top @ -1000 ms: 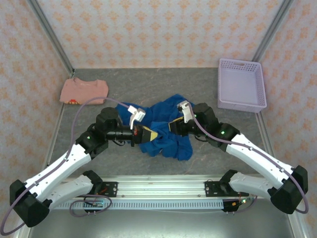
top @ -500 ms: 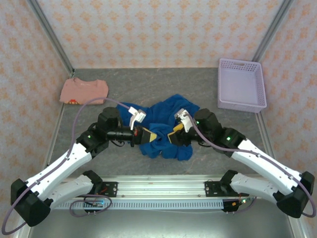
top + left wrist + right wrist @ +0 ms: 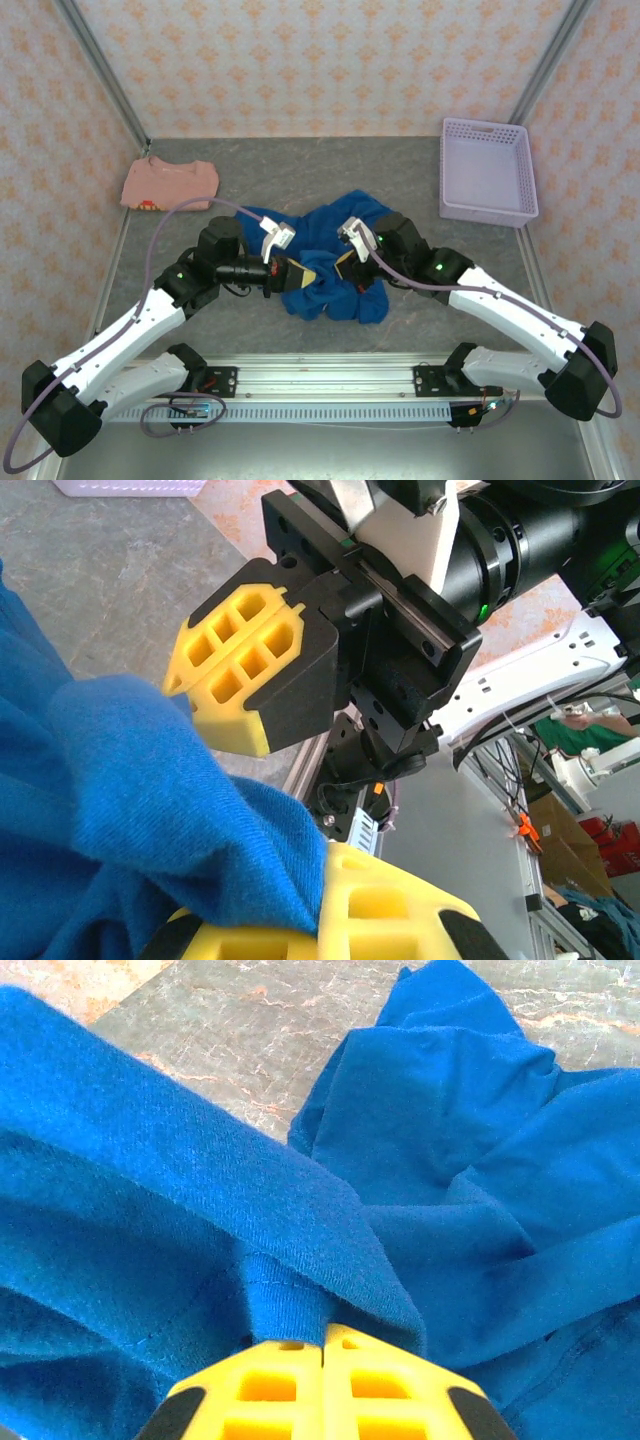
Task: Fold the inside-out t-shirt
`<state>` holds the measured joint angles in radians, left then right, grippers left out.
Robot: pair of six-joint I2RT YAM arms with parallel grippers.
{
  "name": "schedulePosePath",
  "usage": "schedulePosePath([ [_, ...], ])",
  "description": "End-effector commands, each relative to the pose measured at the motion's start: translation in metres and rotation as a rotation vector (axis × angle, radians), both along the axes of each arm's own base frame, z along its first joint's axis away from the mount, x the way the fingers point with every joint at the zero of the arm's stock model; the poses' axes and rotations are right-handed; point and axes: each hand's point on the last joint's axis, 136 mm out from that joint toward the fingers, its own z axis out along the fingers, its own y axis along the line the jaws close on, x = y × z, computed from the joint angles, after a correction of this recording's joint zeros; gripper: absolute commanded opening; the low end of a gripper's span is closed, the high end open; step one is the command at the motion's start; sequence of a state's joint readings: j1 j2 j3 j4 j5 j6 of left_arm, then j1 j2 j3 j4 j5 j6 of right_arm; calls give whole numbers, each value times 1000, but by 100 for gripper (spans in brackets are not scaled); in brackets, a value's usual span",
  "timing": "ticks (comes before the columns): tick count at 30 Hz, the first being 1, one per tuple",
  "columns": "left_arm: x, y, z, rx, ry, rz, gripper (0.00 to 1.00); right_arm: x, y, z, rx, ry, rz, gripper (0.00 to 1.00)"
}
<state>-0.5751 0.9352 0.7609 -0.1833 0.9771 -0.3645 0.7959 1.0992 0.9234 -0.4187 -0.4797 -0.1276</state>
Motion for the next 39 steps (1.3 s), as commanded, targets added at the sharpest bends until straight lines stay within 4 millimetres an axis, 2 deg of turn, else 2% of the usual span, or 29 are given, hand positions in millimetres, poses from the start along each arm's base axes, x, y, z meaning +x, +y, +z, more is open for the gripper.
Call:
schedulePosePath([
  [1, 10, 6, 8, 26, -43, 50, 0, 5, 0, 26, 45, -57, -23, 0],
  [3, 22, 15, -2, 79, -41, 139, 0, 2, -5, 36, 80, -44, -30, 0],
  [6, 56, 43, -26, 206, -15, 380, 0, -8, -3, 56, 203, 1, 4, 0],
  [8, 69, 58, -38, 281, 10, 480, 9, -14, 5, 67, 289, 49, 34, 0],
  [9, 71, 60, -41, 304, 15, 490, 14, -15, 8, 70, 316, 69, 42, 0],
  [11, 73, 64, -44, 346, 17, 507, 32, -15, 15, 74, 373, 107, 47, 0],
  [13, 73, 72, -42, 374, 2, 534, 43, -10, 19, 76, 417, 135, 31, 0],
  [18, 61, 83, -18, 333, -99, 565, 53, 4, 27, 73, 451, 193, -10, 0],
  [20, 52, 79, -14, 326, -139, 530, 53, 5, 28, 71, 443, 199, -6, 0],
  [24, 39, 50, -20, 360, -180, 390, 40, 7, 26, 69, 440, 192, -13, 0],
  [26, 43, 36, -29, 409, -177, 349, 35, 7, 26, 70, 443, 191, -11, 0],
  [29, 60, 27, -38, 439, -173, 370, 31, 5, 26, 67, 442, 198, -8, 0],
  [32, 72, 11, -36, 390, -180, 364, 33, 5, 24, 64, 445, 201, -16, 0],
  [36, 73, -10, -42, 358, -176, 311, 47, 5, 22, 63, 454, 196, -29, 0],
  [39, 79, -16, -42, 317, -185, 333, 54, 6, 21, 64, 464, 192, -35, 0],
])
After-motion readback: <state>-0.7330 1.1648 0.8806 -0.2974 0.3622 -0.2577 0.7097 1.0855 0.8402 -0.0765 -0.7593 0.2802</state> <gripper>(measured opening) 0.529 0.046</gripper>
